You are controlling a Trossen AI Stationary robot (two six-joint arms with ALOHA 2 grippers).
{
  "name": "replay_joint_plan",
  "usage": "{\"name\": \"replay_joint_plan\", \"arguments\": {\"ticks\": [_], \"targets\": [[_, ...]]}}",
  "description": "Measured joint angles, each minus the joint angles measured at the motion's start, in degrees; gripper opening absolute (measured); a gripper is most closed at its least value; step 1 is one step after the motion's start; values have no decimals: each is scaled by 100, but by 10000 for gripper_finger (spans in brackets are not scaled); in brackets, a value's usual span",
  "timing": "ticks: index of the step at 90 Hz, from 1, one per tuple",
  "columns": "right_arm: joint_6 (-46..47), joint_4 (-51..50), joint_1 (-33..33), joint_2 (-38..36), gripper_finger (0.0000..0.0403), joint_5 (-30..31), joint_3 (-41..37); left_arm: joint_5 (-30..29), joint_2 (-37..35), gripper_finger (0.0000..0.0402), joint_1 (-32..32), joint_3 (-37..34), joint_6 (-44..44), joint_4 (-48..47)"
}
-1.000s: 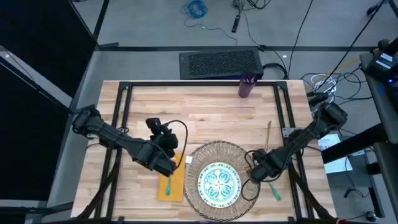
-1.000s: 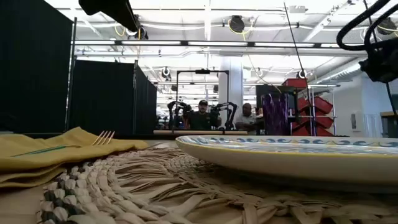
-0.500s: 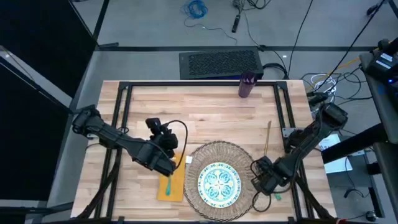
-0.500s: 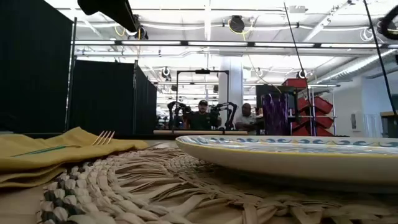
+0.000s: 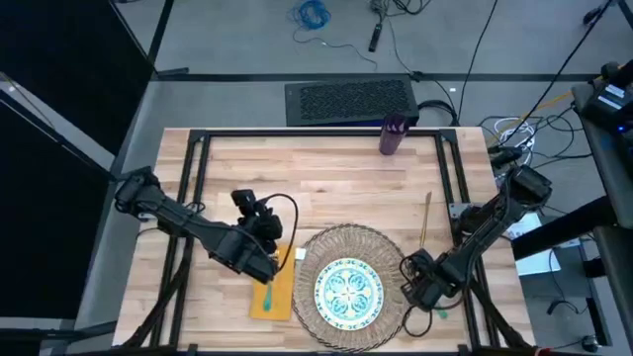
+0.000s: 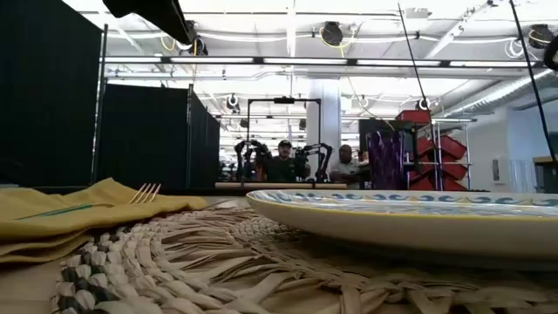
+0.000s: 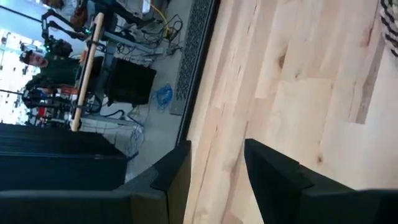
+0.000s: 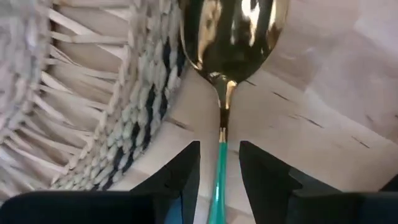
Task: Set table place
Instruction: Move the green spoon to the right of the brown placemat
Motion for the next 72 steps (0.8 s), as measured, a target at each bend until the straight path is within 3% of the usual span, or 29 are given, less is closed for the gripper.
{"name": "replay_joint_plan", "arguments": {"ticks": [20,44,72], "targets": [[158,421,-3,2,91,-32,-204,-128,1,136,-35,0,36,0],[197,547,-3,7,8,-17,-209,-171,0,136,-35,0,184,7],[545,656,49,13,3,-7,-217,-174,0,136,-35,0,184,-12]]}}
